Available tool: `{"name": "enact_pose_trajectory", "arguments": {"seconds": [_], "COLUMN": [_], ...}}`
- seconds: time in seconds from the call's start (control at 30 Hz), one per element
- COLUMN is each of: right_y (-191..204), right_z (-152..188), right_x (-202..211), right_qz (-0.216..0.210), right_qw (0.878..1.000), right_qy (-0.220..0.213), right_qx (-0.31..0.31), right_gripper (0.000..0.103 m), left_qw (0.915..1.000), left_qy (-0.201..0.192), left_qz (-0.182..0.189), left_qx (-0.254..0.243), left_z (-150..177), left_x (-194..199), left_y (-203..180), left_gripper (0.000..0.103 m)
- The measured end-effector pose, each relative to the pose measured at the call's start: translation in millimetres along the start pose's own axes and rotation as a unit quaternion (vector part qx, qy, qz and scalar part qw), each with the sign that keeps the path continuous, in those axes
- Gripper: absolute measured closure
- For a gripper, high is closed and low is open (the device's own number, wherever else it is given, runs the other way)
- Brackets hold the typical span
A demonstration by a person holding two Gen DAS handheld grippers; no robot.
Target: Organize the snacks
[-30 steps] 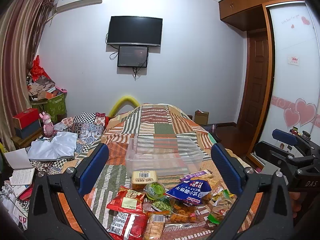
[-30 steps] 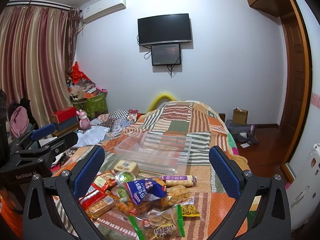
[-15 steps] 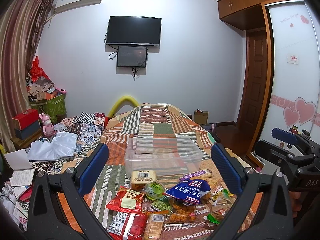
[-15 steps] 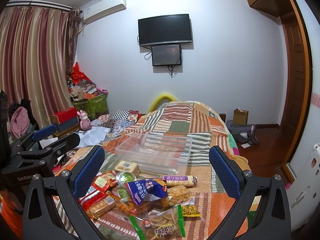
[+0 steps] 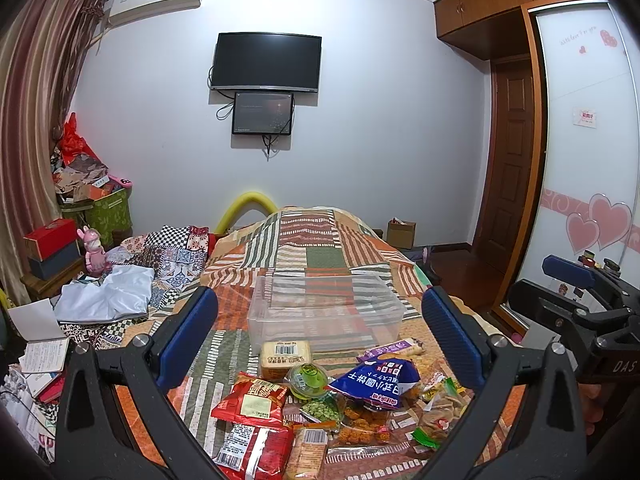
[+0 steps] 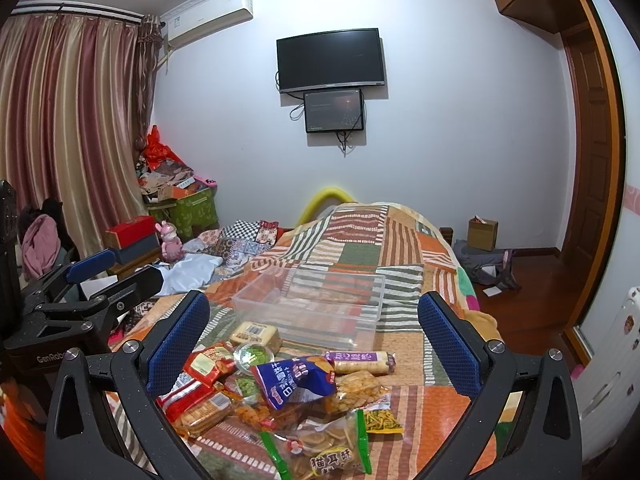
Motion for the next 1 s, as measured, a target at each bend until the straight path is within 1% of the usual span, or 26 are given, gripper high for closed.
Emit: {"name": "enact_pose_trajectory", "arguments": {"seconds": [0.7, 0.9, 1.0], "right_y": [4.6, 3.5, 0.5], "right_z": [-3.8, -1.9, 3.0], "right_x": [2.5, -1.3, -7.4], "right_qz": [-0.003, -0.004, -0.003], "right_qw": [1.0, 1.0, 1.0], "right_qy": [-0.002, 0.002, 0.009], "right_qx": [0.0, 0.001, 0.0], "right_gripper": [0.0, 0.0, 0.0], "left_qw": [1.0, 0.9999, 0.9998], "left_qy": [0.001, 0.009, 0.021], "left_qz": [0.003, 0.005, 0.004], "left_qx": [-0.003, -0.001, 0.003], "left_z": [2.7, 4.9, 9.9], "left_x": [-2.8, -6.8, -14.5], "left_y": [-4.6, -2.2, 1.0], "left_gripper": [0.0, 0.0, 0.0]}}
Point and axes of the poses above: each gripper's, at about its wrist camera, not at the fingertips, and x roughly against the way its jaws point, y to its left, z to its underside, the point moved 9 cm from there along -x, roughly the way its jaws point, and after that the axes turned 7 degrees about z, right-handed, at the moved point
